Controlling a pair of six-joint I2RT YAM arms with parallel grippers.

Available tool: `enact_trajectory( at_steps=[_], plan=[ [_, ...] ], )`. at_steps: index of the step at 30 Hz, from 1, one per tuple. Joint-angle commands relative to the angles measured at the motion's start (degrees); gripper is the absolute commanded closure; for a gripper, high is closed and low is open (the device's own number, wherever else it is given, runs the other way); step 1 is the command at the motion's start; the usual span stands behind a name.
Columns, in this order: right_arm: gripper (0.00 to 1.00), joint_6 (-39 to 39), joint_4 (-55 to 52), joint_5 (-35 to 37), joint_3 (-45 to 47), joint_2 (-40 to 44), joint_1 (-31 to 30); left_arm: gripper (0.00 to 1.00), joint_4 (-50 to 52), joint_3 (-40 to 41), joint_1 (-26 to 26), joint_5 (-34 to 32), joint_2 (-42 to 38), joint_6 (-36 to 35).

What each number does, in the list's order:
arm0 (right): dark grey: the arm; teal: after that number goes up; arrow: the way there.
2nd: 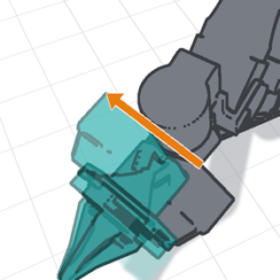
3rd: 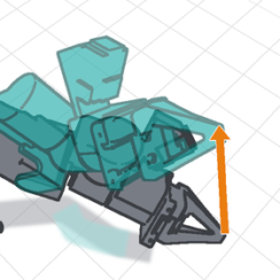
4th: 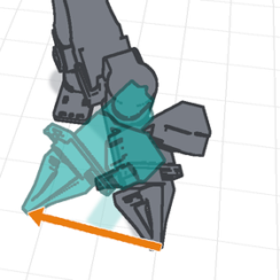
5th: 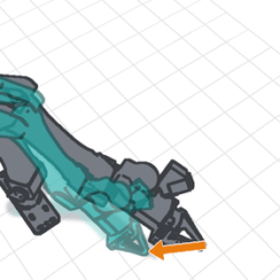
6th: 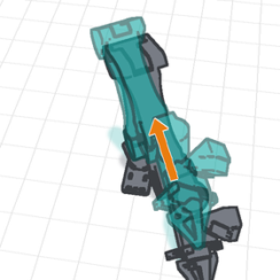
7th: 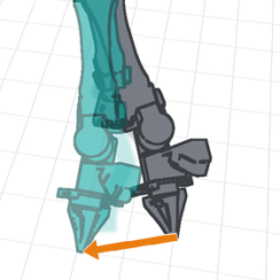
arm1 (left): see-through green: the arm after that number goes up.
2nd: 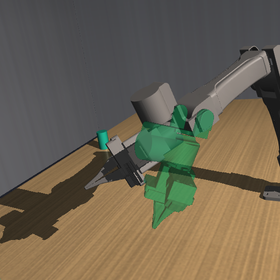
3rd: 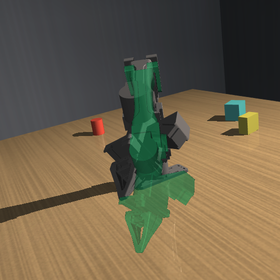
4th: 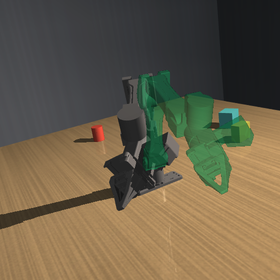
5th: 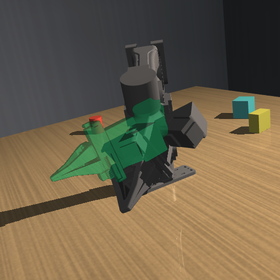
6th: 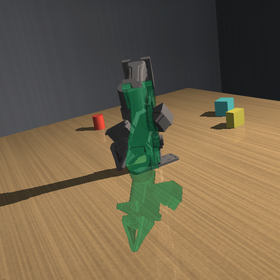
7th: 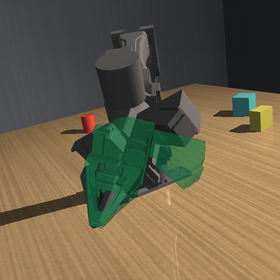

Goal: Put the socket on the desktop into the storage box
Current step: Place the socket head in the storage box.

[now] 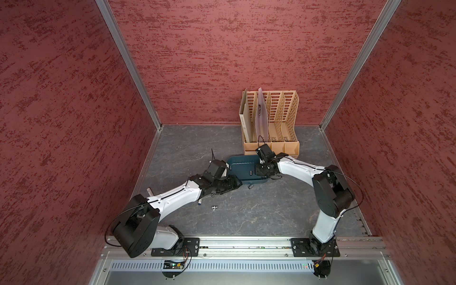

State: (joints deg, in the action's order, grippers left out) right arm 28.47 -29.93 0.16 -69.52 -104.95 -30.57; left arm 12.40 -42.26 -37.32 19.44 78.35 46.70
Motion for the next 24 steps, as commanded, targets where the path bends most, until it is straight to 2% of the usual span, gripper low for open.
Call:
enact_trajectory(
  at_steps=[1,8,14,24],
  plan=[
    [0.68,-0.26,0.49,-0.17,-2.20,-1.38,0.68,0.32,-0.80,1.53,0.42,-0.84,-1.42,0.24],
    [0.66,-0.08,0.59,0.10,-2.38,-2.47,0.95,0.32,-0.54,3.31,1.14,-1.28,-2.80,0.41],
    [0.56,0.07,0.22,0.36,-2.21,-1.60,1.00,0.32,-0.34,3.68,1.37,-1.42,-3.46,0.41],
    [0.55,-0.08,-0.76,0.60,-1.26,2.89,0.77,0.32,-0.10,3.85,1.46,-1.29,-3.90,0.24]
  ],
)
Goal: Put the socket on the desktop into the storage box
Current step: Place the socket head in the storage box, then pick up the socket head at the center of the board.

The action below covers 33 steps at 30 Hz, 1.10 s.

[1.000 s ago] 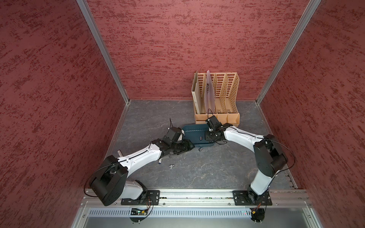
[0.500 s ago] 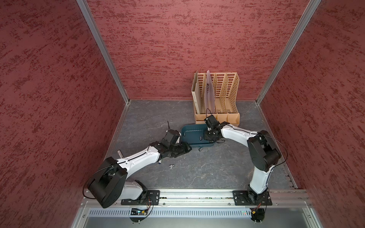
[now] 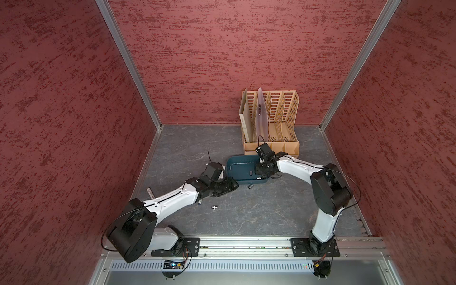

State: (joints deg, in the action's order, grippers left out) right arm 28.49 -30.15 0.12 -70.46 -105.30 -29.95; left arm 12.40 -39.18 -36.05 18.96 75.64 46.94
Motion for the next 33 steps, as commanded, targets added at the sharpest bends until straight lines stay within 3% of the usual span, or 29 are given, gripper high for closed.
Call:
enact_trajectory(
  at_steps=[1,23,33],
  plan=[
    [0.54,-0.10,-0.61,0.59,-0.09,3.82,0.18,0.32,-0.06,0.77,0.17,-0.90,-1.26,-0.14],
    [0.51,4.08,-3.91,2.93,11.35,23.93,-8.71,0.32,4.79,1.84,0.55,-2.12,-5.37,-2.21],
    [0.50,5.22,-4.09,4.17,15.05,26.93,-12.51,0.31,6.76,5.43,0.55,-2.34,-10.58,-2.37]
  ],
)
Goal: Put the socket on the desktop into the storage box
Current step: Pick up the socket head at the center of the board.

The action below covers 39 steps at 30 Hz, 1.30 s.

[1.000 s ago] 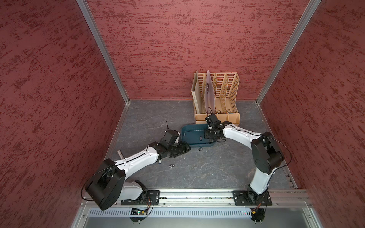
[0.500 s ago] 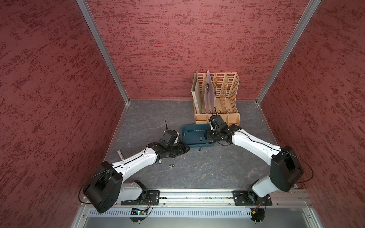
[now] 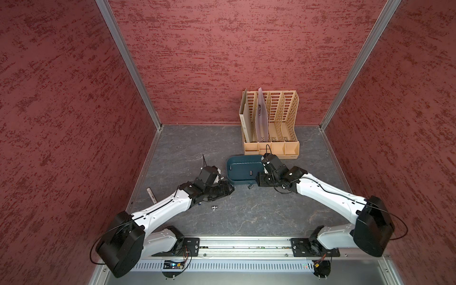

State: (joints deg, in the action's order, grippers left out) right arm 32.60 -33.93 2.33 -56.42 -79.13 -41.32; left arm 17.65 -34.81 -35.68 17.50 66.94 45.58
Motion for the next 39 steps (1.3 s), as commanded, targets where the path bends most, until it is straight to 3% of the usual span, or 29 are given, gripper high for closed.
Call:
enact_trajectory(
  at_steps=[1,12,39],
  plan=[
    [0.50,1.36,0.10,2.12,1.33,0.62,-1.68,0.31,1.96,1.38,0.21,-1.01,-2.52,-1.02],
    [0.48,4.52,3.94,3.52,1.81,-6.01,-6.82,0.31,2.41,4.38,0.35,-0.93,-6.27,-0.45],
    [0.46,10.40,6.70,8.09,-3.52,-19.45,-7.63,0.30,2.29,6.37,1.12,-0.62,-8.19,-0.49]
  ],
)
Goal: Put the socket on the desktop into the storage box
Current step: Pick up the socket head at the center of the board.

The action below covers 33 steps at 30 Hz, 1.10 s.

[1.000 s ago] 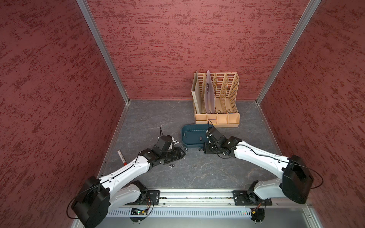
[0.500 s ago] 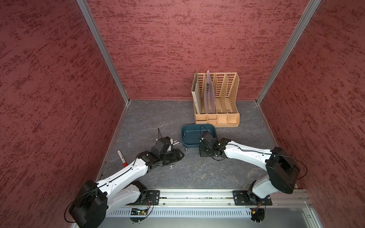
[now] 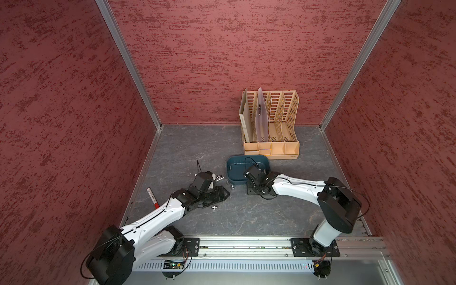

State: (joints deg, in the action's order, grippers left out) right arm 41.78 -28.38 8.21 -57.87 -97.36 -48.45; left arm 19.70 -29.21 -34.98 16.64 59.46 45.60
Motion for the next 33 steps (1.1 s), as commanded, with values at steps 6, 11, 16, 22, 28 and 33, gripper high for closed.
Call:
enact_trajectory(
  at_steps=[6,11,16,22,28,33],
  plan=[
    [0.46,1.93,0.86,3.08,-4.18,-3.98,-0.50,0.29,0.19,0.93,0.51,0.17,-0.85,-0.36],
    [0.48,2.67,0.87,3.30,-5.06,-5.74,-0.50,0.30,0.33,1.25,0.64,0.07,-1.04,-0.36],
    [0.49,3.32,0.86,4.07,-5.18,-6.92,-0.50,0.30,0.16,1.54,0.79,0.18,-1.17,-0.30],
    [0.51,3.69,1.24,4.99,-5.23,-8.23,-0.51,0.30,-0.25,1.80,0.97,0.26,-0.96,-0.31],
    [0.57,3.75,1.66,4.81,-5.16,-9.11,-0.51,0.30,-0.53,1.94,1.14,0.33,-0.83,-0.30],
    [0.63,4.01,1.96,4.28,-4.34,-8.73,-0.49,0.30,-0.81,2.06,1.23,0.52,-0.45,-0.25]
  ],
)
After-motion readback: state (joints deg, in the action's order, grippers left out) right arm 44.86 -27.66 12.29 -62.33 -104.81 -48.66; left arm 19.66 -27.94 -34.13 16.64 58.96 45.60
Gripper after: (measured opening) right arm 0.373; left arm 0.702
